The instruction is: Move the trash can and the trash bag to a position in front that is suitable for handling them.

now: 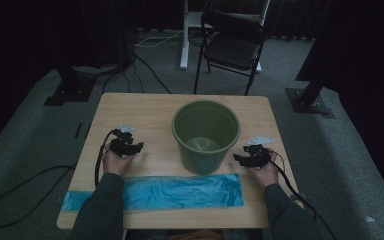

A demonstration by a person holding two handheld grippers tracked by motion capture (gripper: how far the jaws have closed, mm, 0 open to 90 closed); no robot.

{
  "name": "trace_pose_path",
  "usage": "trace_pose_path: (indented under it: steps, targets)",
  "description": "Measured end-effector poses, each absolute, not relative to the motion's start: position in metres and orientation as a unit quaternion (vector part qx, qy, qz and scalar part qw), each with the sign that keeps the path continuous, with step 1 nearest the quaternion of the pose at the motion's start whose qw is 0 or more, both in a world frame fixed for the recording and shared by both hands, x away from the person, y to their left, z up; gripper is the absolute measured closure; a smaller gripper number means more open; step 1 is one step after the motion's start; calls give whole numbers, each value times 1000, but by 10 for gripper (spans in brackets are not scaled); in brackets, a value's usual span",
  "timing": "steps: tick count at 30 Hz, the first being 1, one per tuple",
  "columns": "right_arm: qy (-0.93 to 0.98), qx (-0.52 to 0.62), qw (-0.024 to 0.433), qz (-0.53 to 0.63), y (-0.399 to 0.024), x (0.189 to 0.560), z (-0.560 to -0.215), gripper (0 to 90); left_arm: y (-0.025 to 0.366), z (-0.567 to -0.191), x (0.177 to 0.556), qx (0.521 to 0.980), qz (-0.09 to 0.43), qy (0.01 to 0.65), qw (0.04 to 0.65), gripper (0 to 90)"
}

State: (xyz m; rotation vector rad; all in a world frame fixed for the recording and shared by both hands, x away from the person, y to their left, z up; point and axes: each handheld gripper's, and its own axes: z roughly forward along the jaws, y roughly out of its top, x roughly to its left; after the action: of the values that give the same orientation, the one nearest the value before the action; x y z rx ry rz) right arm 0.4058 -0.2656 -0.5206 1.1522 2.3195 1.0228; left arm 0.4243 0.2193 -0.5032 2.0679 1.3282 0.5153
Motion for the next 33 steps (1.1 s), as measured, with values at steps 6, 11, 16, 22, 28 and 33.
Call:
trace_pose_path:
  steps: [6, 11, 16, 22, 28, 33]
  targets:
    - [817, 402, 184, 371, -270, 403, -513, 420, 212, -499, 421, 793, 192, 483, 319, 510]
    - [821, 403, 178, 364, -269, 403, -513, 421, 209, -497, 416, 795, 185, 478, 324, 504]
    - [828, 393, 176, 359, -264, 400, -511, 426, 204, -490, 402, 804, 186, 463, 322, 502]
    - [834, 379, 185, 357, -261, 395, -507, 424, 199, -483, 377, 825, 179, 426, 326, 503]
    - [836, 370, 192, 357, -260, 391, -505, 413, 199, -484, 361, 842, 163, 397, 328, 494]
    - [836, 367, 192, 359, -259, 391, -505, 404, 200, -489, 352, 862, 126, 367, 326, 484]
